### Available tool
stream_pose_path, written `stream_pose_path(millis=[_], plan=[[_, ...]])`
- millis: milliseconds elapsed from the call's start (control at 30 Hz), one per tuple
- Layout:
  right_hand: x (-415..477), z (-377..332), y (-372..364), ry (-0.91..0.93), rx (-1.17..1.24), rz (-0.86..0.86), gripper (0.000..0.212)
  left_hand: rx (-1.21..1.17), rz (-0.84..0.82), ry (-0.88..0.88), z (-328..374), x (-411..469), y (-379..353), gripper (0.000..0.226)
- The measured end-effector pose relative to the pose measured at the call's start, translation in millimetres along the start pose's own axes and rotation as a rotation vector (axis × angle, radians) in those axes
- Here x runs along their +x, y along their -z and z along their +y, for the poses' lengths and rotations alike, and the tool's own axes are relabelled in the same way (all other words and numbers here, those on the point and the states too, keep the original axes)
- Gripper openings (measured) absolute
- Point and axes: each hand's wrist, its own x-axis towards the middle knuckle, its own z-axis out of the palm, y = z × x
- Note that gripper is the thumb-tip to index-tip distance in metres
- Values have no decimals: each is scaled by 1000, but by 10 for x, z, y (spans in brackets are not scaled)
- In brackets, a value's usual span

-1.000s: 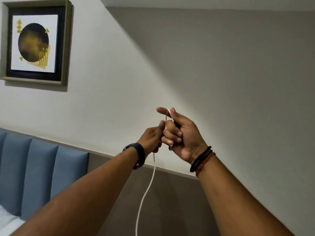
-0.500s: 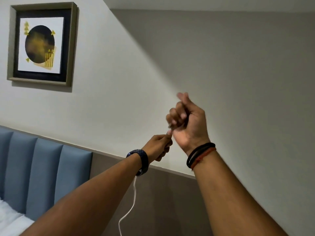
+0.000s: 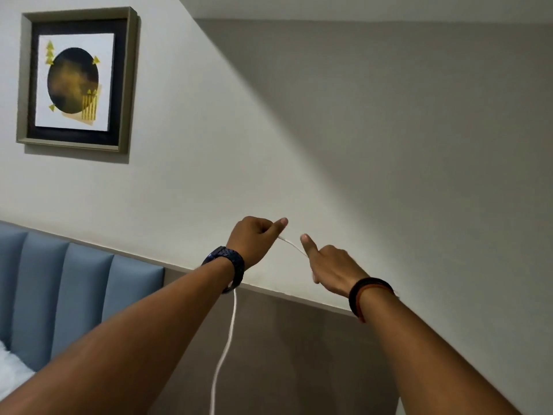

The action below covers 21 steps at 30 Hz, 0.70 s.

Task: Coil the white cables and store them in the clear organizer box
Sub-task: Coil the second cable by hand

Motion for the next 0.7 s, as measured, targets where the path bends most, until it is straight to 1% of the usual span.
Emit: stream_pose_path(millis=[67, 167, 200, 233, 267, 300, 333, 400, 433, 467, 500, 533, 567, 600, 633, 667, 700], plan=[[-63, -49, 31, 24, 311, -225, 70, -4, 55, 0, -35, 41, 61, 60], [-152, -179, 135, 102, 825, -551, 63, -84, 112, 15, -41, 61, 102, 59], [-164, -236, 164, 153, 978, -621, 60, -127, 121, 20, -21, 51, 86, 57], [-182, -305, 194, 215, 1109, -646, 57, -179, 119, 27, 8, 35, 49, 55], [-203, -376, 220, 277, 1221, -619, 53, -235, 104, 40, 43, 13, -2, 53], [-221, -441, 240, 331, 1321, -544, 50, -281, 83, 55, 78, -16, -52, 52], [-224, -495, 257, 370, 1407, -428, 45, -310, 66, 67, 107, -45, -98, 53], [-205, -571, 305, 395, 1573, -152, 31, -313, 40, 73, 127, -92, -160, 56], [-159, -579, 333, 375, 1659, -10, 24, -293, 19, 68, 118, -111, -178, 57], [-121, -589, 367, 357, 1695, 155, 19, -268, -9, 59, 107, -135, -184, 58], [-86, -582, 406, 334, 1642, 371, 13, -242, -36, 56, 89, -159, -187, 59], [-58, -561, 442, 296, 1500, 617, 6, -218, -53, 54, 69, -185, -182, 59], [-15, -507, 468, 254, 1306, 848, 7, -194, -61, 54, 40, -202, -170, 58], [30, -426, 476, 210, 1092, 1031, 11, -170, -62, 56, 16, -209, -148, 59], [52, -351, 472, 183, 879, 1127, 16, -149, -57, 59, -9, -204, -119, 59], [73, -265, 445, 169, 653, 1144, 22, -130, -51, 58, -24, -190, -86, 61], [87, -173, 396, 146, 407, 1093, 27, -114, -42, 52, -33, -169, -51, 62]])
